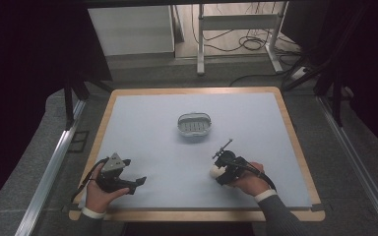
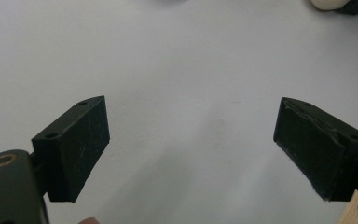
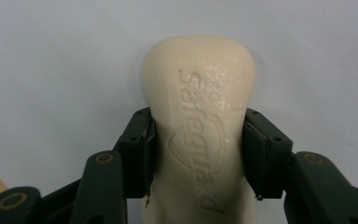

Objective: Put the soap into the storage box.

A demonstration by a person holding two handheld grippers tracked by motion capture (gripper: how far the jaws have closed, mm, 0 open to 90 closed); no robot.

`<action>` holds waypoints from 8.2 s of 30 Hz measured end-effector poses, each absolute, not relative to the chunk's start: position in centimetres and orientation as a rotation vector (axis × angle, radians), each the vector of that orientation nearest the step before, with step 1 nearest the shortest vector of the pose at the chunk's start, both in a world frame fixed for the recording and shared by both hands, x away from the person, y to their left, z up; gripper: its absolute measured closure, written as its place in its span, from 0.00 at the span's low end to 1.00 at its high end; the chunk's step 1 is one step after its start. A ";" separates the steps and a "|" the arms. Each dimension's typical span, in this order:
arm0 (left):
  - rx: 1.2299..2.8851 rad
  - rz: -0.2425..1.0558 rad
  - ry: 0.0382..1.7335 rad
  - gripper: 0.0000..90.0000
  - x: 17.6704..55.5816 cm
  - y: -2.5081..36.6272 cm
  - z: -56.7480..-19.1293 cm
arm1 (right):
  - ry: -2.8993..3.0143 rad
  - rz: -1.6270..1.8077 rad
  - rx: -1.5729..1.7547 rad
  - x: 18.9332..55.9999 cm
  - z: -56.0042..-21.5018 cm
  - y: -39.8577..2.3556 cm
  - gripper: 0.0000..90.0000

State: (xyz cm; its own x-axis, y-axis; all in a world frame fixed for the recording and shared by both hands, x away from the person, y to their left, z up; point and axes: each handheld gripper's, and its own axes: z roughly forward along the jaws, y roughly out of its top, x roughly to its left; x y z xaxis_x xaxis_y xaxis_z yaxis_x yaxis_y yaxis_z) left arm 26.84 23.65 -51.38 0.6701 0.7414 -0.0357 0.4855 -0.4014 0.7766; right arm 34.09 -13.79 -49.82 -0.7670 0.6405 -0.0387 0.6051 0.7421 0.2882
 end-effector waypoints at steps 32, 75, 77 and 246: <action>2.083 0.395 0.938 0.12 26.9 23.5 -51.5 | 2.753 0.546 0.942 35.9 -46.3 -15.1 0.55; 2.108 0.378 0.938 0.12 27.0 23.3 -51.6 | 2.729 0.568 0.911 39.0 -43.7 -15.1 0.55; 2.107 0.379 0.939 0.12 27.0 23.3 -51.6 | 2.726 0.563 0.912 39.1 -43.6 -15.1 0.55; 2.097 0.324 0.916 0.12 27.1 22.8 -51.9 | 2.828 0.514 0.528 51.2 -44.6 -4.5 0.46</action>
